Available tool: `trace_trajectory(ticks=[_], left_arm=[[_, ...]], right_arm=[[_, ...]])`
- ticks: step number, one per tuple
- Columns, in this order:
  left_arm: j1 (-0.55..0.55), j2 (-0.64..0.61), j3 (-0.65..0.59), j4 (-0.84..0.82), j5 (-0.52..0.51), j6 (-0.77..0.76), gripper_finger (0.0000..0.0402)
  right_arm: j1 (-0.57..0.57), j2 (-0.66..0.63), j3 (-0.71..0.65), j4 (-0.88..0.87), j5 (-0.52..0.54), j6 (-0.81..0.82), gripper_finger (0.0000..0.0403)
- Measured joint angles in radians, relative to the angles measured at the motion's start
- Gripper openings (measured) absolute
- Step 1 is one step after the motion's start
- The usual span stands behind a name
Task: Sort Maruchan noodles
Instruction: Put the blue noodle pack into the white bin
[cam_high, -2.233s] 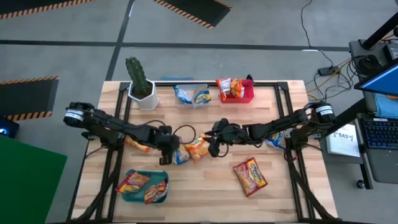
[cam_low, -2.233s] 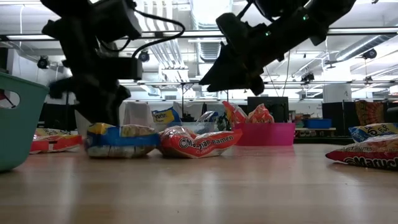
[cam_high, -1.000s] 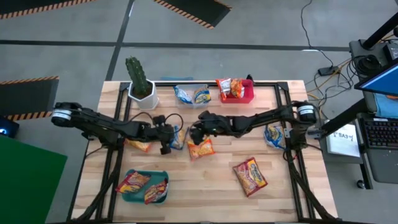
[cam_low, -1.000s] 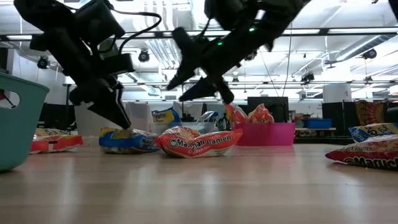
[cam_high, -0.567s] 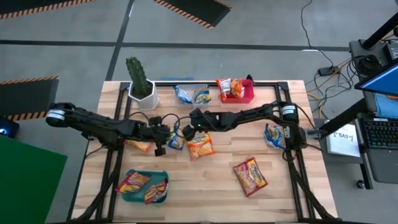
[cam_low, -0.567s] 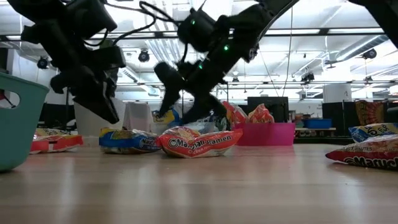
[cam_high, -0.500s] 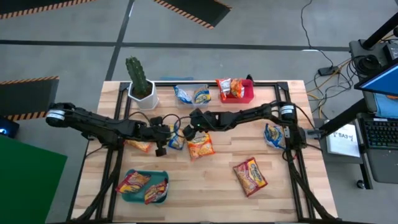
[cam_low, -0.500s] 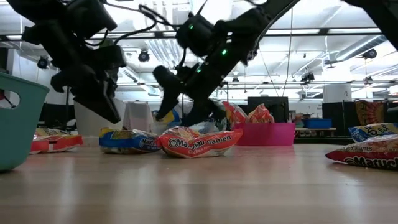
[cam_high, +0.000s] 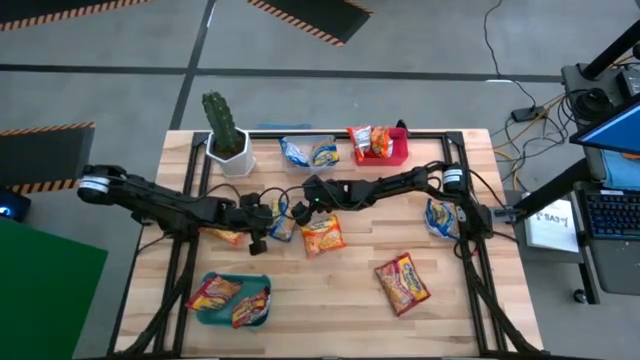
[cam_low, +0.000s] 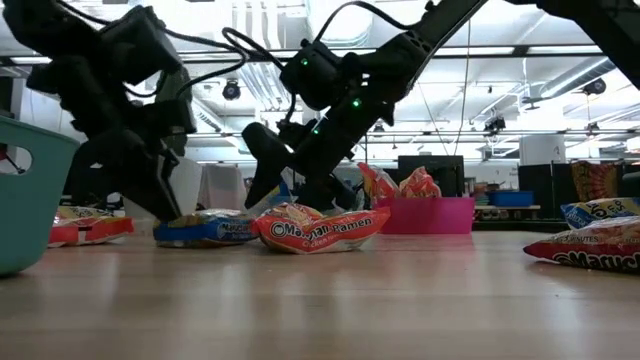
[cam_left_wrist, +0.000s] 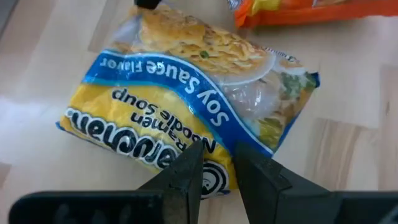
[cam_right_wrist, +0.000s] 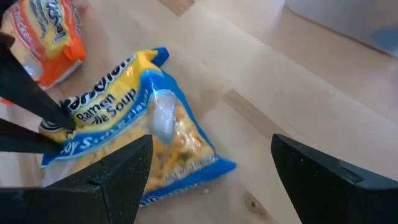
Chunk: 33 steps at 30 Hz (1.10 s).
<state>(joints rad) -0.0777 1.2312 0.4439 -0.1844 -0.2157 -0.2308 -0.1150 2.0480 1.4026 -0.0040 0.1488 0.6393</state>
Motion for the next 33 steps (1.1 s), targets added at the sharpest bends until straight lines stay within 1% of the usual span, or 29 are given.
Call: trace_trajectory(ticks=[3, 13, 18, 22, 27, 30, 33], left_arm=[[0.000, 0.012, -0.011, 0.011, -0.002, -0.014, 0.0075], [0.000, 0.037, -0.031, 0.054, -0.002, -0.026, 0.0075], [0.000, 0.051, -0.034, 0.082, -0.002, -0.025, 0.0075], [0.000, 0.055, -0.035, 0.087, -0.002, -0.029, 0.0075], [0.000, 0.061, -0.035, 0.090, -0.001, -0.040, 0.0075], [0.000, 0.061, -0.035, 0.090, -0.001, -0.041, 0.0075], [0.000, 0.060, -0.035, 0.090, 0.000, -0.041, 0.0075]], right_arm=[[0.000, 0.001, -0.010, 0.041, 0.000, -0.004, 0.0315], [0.001, 0.014, -0.022, 0.082, -0.002, -0.022, 0.0315], [0.001, 0.038, -0.024, 0.132, -0.044, -0.017, 0.0315], [0.001, 0.075, -0.025, 0.204, -0.116, -0.003, 0.0315], [0.001, 0.133, -0.025, 0.396, -0.259, 0.000, 0.0315], [0.004, 0.141, -0.025, 0.465, -0.306, 0.001, 0.0313], [0.008, 0.140, -0.025, 0.477, -0.314, 0.000, 0.0299]])
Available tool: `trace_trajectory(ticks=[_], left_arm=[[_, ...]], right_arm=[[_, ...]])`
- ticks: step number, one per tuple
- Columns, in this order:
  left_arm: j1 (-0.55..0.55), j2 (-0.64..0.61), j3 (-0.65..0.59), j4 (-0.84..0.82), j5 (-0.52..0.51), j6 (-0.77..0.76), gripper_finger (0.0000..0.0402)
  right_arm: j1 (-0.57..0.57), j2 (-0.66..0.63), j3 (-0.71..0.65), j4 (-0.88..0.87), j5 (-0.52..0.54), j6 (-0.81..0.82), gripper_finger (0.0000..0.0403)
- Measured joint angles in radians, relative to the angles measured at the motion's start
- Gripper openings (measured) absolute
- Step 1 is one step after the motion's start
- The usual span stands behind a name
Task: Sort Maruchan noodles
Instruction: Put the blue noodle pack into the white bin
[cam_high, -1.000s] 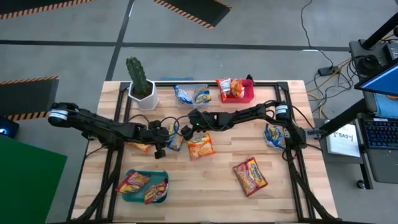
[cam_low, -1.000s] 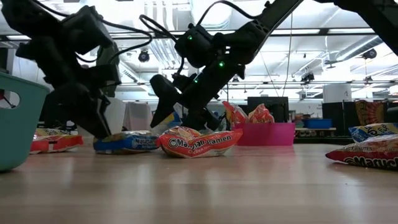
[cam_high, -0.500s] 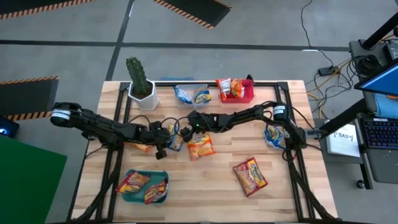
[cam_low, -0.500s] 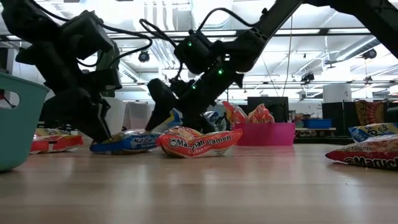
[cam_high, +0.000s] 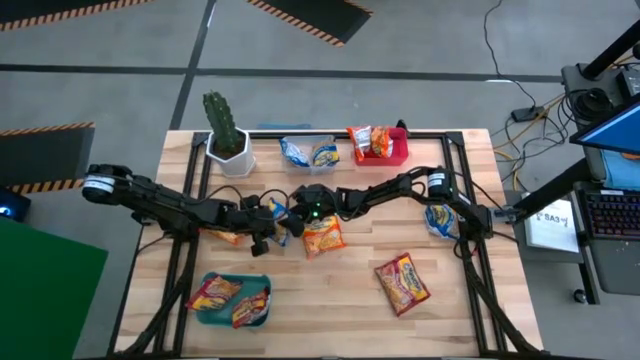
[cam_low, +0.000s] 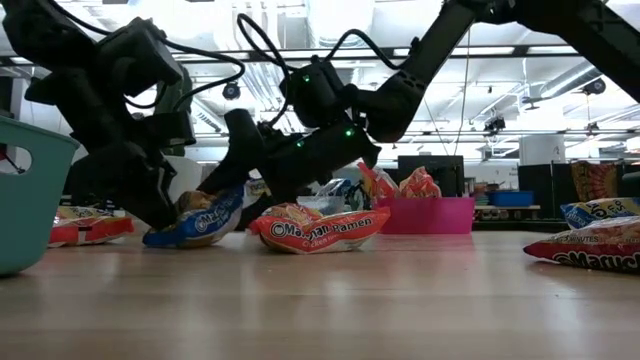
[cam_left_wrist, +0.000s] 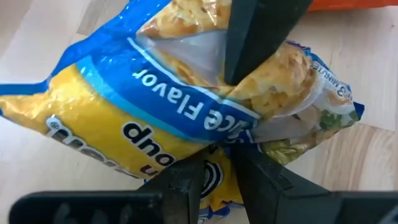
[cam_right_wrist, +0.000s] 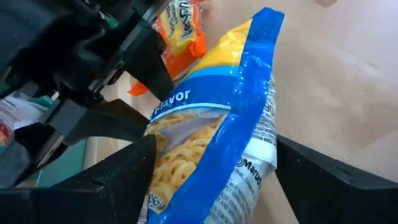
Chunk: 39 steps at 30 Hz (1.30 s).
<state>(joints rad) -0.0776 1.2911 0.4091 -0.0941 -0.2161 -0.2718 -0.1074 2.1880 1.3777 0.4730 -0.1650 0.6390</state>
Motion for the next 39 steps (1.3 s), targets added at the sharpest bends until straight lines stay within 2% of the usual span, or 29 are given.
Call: trace_trajectory(ticks=[5, 13, 17, 25, 33, 39], left_arm=[[0.001, 0.000, 0.000, 0.001, -0.001, -0.004, 0.0075], [0.000, -0.001, 0.000, 0.007, -0.001, -0.023, 0.0075], [0.000, -0.004, 0.000, 0.006, -0.001, -0.026, 0.0075], [-0.004, -0.079, -0.001, 0.000, -0.001, -0.009, 0.0075], [-0.012, -0.243, -0.001, -0.017, -0.001, 0.035, 0.0075], [-0.012, -0.373, -0.001, -0.011, -0.002, 0.103, 0.0075]], right_arm=[[0.000, -0.001, 0.000, 0.000, 0.000, -0.001, 0.0237], [0.000, -0.002, 0.000, 0.003, 0.003, -0.011, 0.0088], [0.000, -0.005, 0.000, 0.003, 0.001, -0.023, 0.0043], [0.005, -0.048, 0.000, -0.024, -0.031, -0.065, 0.0046], [0.025, -0.140, -0.006, -0.074, -0.015, -0.161, 0.0039], [0.056, -0.238, -0.019, -0.202, 0.110, -0.252, 0.0039]])
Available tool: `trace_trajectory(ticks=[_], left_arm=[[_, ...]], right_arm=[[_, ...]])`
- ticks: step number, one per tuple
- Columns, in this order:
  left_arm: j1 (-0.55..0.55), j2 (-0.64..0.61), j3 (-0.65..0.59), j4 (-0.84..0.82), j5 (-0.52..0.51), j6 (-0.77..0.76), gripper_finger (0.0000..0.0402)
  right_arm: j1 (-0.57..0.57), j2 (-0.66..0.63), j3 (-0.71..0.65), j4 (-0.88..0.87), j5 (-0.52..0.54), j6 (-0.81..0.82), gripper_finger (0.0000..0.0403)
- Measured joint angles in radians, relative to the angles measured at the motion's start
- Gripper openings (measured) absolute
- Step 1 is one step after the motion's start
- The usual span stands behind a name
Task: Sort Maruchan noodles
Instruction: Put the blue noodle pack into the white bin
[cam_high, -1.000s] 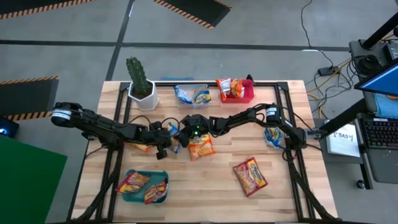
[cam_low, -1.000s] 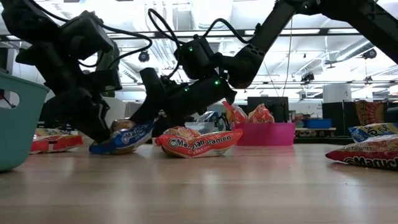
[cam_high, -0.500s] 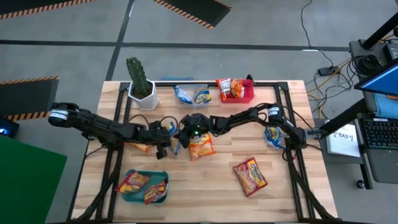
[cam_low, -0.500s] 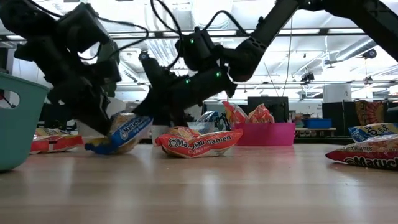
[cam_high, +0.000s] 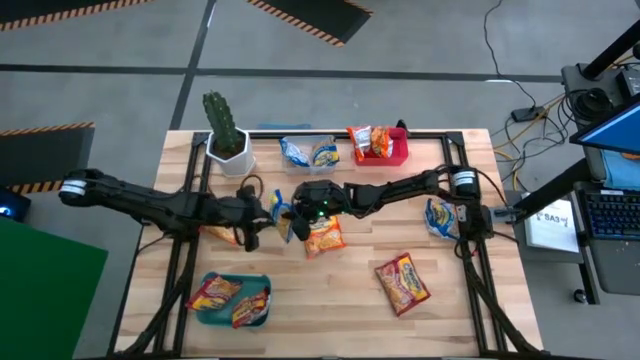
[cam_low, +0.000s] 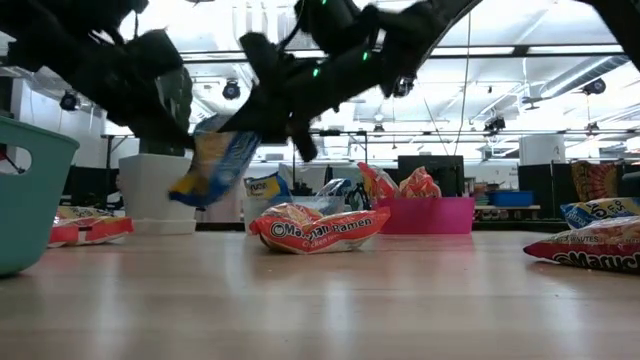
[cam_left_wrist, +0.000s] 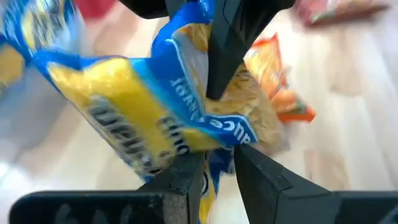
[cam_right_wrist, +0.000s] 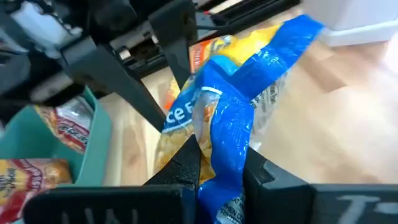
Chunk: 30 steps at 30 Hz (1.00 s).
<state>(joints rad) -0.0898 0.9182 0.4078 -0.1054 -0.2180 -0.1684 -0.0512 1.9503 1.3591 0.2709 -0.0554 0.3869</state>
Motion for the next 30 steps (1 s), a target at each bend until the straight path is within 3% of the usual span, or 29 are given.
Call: trace_trajectory(ticks=[8, 15, 22, 30], left_arm=[[0.000, -0.141, 0.001, 0.057, 0.000, 0.088, 0.0075], [0.000, -0.190, 0.002, 0.194, -0.001, 0.179, 0.0075], [0.000, -0.202, 0.002, 0.343, -0.004, 0.289, 0.0075], [0.003, -0.218, 0.044, 0.394, -0.008, 0.418, 0.0075]], right_arm=[[0.043, -0.190, -0.052, -0.206, 0.241, -0.092, 0.0039], [0.066, -0.309, -0.057, -0.371, 0.445, -0.120, 0.0038], [0.049, -0.357, -0.057, -0.384, 0.528, -0.165, 0.0036], [-0.068, -0.326, -0.055, -0.288, 0.529, -0.251, 0.0035]])
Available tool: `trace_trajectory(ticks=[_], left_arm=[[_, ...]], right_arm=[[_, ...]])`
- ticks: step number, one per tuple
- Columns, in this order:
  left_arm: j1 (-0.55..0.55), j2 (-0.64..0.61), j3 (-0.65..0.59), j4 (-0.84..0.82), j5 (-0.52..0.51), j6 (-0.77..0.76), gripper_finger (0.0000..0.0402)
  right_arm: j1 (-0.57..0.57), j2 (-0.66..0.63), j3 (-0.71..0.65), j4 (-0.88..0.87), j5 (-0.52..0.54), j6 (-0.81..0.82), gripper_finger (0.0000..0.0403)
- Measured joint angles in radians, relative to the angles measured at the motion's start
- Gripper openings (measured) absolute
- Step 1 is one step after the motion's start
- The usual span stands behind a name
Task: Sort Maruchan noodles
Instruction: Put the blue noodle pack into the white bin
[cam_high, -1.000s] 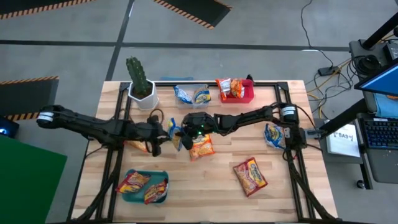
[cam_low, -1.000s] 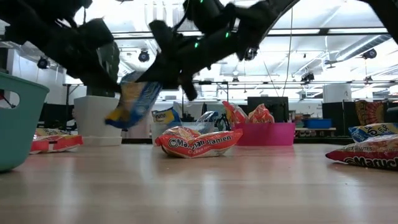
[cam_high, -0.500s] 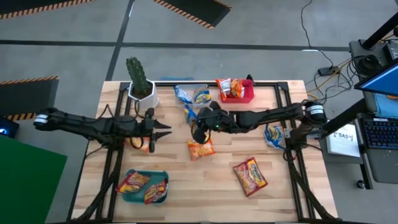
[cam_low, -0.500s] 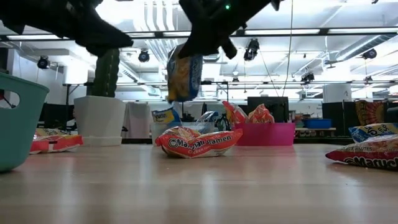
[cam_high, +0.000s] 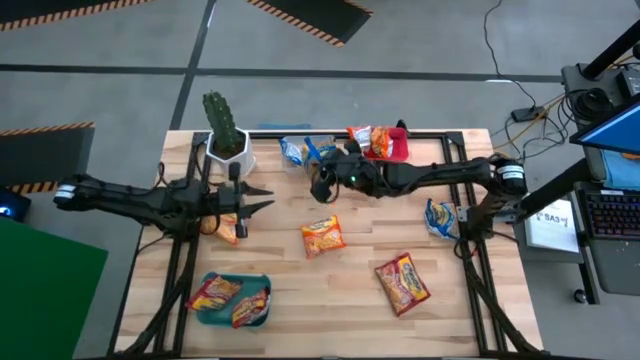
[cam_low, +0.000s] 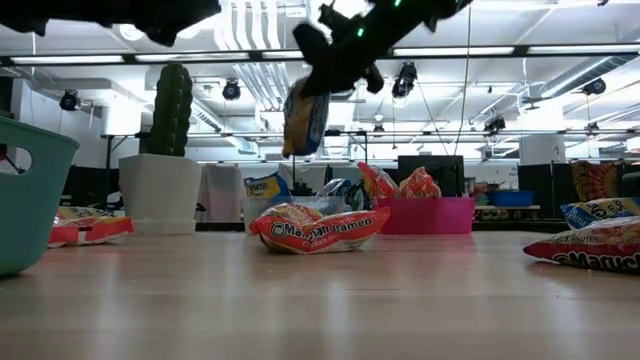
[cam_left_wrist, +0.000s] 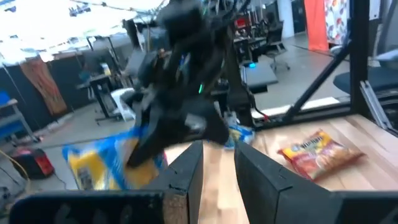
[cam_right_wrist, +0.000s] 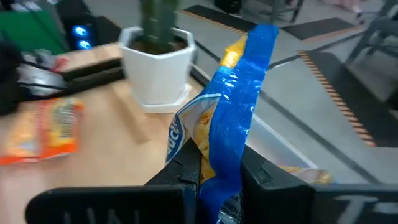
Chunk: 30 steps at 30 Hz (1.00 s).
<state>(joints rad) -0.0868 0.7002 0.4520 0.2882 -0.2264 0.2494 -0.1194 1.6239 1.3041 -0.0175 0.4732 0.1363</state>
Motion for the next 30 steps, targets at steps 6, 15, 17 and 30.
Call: trace_trajectory(ticks=[6, 15, 17, 30], left_arm=[[0.002, 0.004, 0.043, -0.005, -0.003, 0.062, 0.0075], [0.002, 0.002, 0.045, -0.008, -0.080, 0.083, 0.0075], [0.002, 0.001, 0.045, -0.009, -0.099, 0.083, 0.0075], [0.002, 0.005, 0.043, -0.030, -0.101, 0.089, 0.0075]], right_arm=[[-0.102, 0.085, -0.001, 0.148, 0.002, -0.058, 0.0039], [-0.198, 0.225, -0.001, 0.260, -0.001, 0.002, 0.0036], [-0.208, 0.256, -0.001, 0.281, 0.000, 0.020, 0.0036], [-0.211, 0.363, 0.000, 0.334, -0.001, 0.100, 0.0086]])
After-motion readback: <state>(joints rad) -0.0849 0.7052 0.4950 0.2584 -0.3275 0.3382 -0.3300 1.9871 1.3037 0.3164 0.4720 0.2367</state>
